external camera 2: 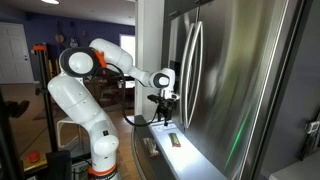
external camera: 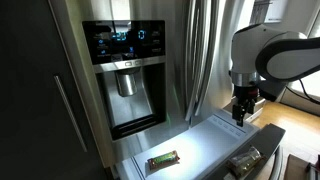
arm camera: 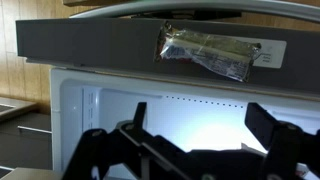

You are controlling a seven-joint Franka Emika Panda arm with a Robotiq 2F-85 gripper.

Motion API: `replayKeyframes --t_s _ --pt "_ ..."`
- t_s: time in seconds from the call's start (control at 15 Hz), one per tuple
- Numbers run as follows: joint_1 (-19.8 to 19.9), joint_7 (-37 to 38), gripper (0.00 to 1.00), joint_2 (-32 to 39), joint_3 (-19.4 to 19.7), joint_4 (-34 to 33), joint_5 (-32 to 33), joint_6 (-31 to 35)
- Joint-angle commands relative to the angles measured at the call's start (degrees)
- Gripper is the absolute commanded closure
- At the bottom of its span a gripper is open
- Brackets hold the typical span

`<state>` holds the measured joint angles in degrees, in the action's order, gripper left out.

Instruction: Pick up the brown packet and put it in the open part of the refrigerator

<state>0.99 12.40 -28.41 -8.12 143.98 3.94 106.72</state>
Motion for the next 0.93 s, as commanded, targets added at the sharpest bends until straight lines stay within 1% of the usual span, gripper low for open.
replayKeyframes --t_s 0.0,0.6,0.73,0.87 --pt "-0.9 0.3 0.00 0.1 0.8 -0.1 0.3 -0.1" --pt "-0.9 0.3 0.00 0.1 0.8 -0.1 0.3 -0.1" --pt "-1.2 2.3 0.00 0.1 -0.2 -0.4 -0.1 -1.3" --pt "-1.1 3.0 0.00 -1.1 -0.6 0.0 0.9 -2.9"
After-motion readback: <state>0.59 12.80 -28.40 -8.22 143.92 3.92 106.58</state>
